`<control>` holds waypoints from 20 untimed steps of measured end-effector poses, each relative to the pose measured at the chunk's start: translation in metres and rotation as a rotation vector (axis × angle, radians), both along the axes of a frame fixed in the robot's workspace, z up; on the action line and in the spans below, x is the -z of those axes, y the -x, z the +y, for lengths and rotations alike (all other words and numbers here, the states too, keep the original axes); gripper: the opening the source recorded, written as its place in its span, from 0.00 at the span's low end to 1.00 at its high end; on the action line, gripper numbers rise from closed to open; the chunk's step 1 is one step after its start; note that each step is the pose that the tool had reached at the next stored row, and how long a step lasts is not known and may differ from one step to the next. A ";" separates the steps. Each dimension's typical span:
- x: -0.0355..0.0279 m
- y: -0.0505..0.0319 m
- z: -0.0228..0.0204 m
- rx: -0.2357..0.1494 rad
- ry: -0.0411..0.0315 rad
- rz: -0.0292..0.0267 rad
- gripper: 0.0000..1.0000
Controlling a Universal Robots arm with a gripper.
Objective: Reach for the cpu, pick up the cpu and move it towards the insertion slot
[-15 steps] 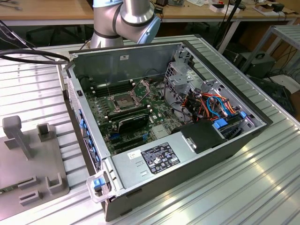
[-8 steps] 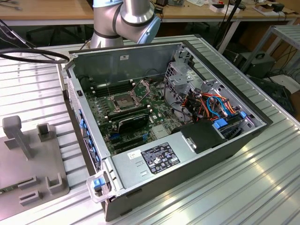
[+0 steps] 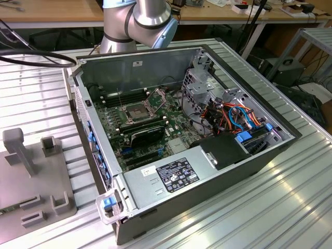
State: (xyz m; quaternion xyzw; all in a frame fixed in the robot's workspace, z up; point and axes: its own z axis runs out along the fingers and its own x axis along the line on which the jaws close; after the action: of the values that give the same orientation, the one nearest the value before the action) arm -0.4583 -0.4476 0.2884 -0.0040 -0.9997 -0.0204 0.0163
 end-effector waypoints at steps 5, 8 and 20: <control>-0.0031 0.0000 0.0000 0.000 -0.0014 -0.0001 0.55; -0.0059 0.0000 0.0000 0.000 -0.0022 0.0000 0.55; -0.0144 0.0000 0.0000 0.000 -0.0031 0.0000 0.55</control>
State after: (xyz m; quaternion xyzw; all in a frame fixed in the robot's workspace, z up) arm -0.4584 -0.4476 0.3029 -0.0039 -0.9996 -0.0219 0.0163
